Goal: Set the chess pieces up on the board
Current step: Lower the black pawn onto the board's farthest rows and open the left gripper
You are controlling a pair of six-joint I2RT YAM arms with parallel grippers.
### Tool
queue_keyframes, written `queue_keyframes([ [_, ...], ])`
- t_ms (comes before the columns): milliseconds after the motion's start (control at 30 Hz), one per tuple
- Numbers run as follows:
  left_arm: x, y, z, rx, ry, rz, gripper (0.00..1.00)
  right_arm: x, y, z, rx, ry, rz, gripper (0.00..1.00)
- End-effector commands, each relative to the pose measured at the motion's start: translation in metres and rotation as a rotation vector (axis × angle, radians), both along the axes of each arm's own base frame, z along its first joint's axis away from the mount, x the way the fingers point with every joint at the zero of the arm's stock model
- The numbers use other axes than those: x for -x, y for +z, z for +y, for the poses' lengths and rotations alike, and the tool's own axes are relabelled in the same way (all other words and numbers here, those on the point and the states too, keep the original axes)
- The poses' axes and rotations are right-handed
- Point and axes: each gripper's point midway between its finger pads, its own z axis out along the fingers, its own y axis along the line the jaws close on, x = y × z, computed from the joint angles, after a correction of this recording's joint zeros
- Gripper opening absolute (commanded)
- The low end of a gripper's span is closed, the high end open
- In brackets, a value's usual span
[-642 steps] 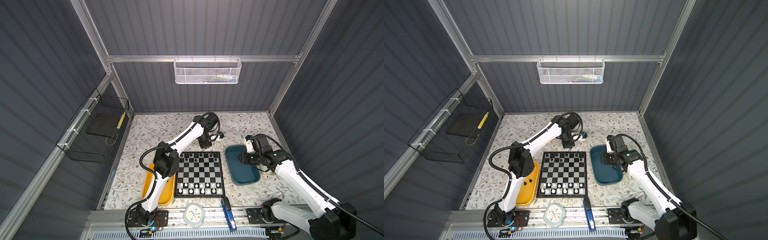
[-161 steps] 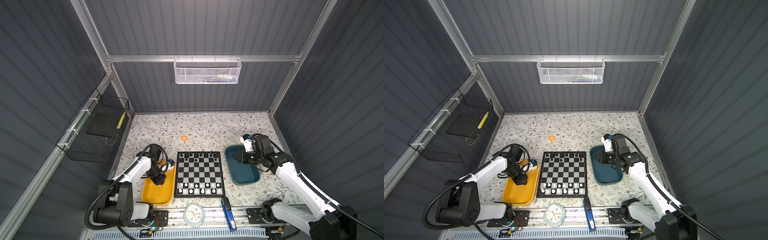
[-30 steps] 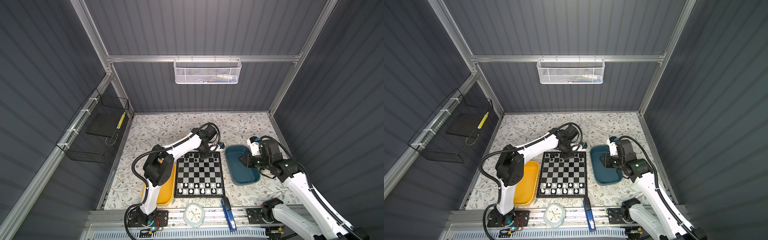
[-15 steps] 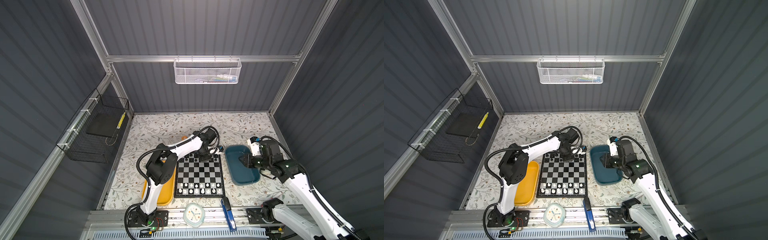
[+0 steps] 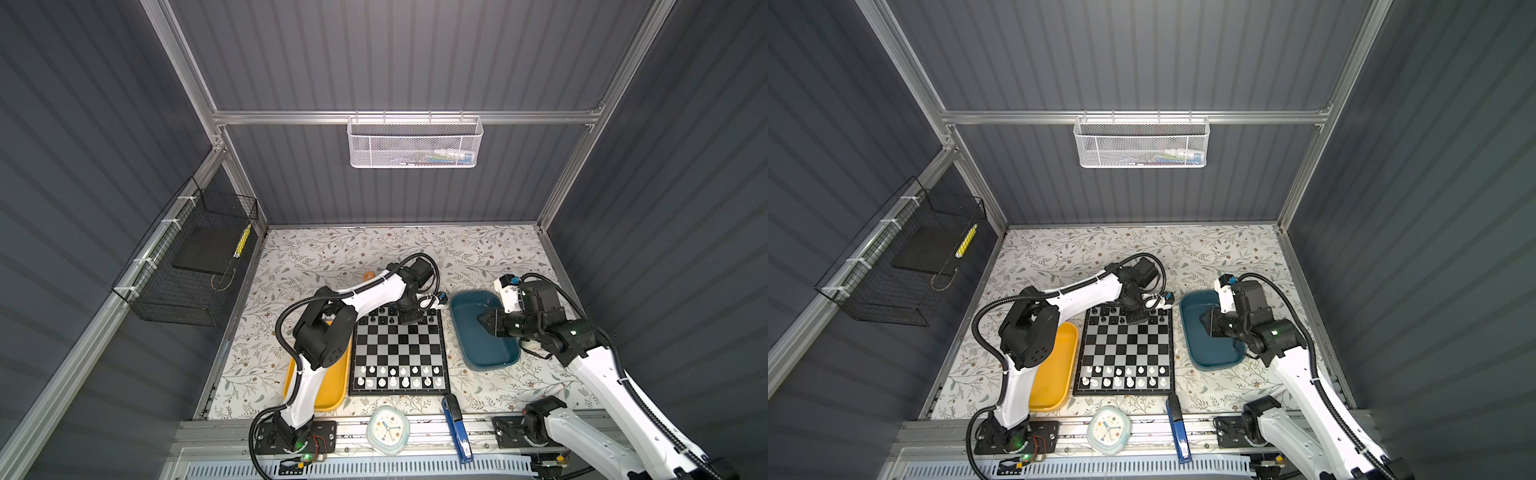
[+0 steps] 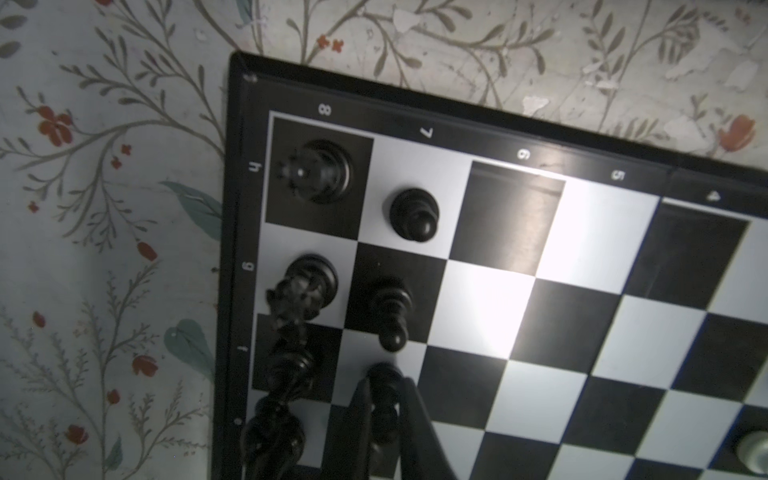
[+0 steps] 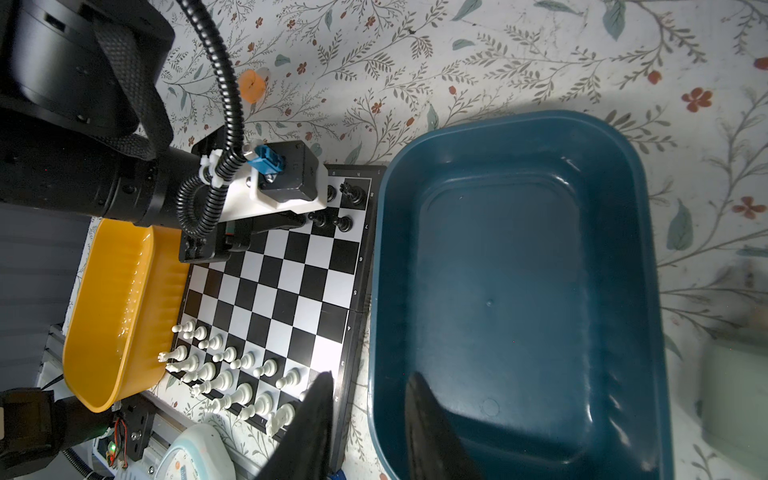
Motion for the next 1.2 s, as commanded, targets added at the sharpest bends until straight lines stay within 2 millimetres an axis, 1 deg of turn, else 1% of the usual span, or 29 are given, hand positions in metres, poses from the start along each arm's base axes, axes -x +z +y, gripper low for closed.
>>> queue_keyframes([
  [0,0.008,-0.007,0.0,-0.009,0.004,0.034,0.18,0.003,-0.003,-0.001,-0.002,-0.01,0.011,0.33],
  [300,0.006,0.003,-0.004,0.008,0.007,0.021,0.24,0.002,-0.003,-0.001,-0.002,-0.009,0.007,0.33],
  [733,0.001,0.016,-0.008,0.024,0.006,-0.003,0.26,0.002,-0.005,-0.001,-0.001,-0.008,0.01,0.33],
  [1167,0.002,0.027,-0.006,0.029,0.007,-0.01,0.28,0.002,-0.003,-0.001,-0.003,-0.008,0.003,0.33],
])
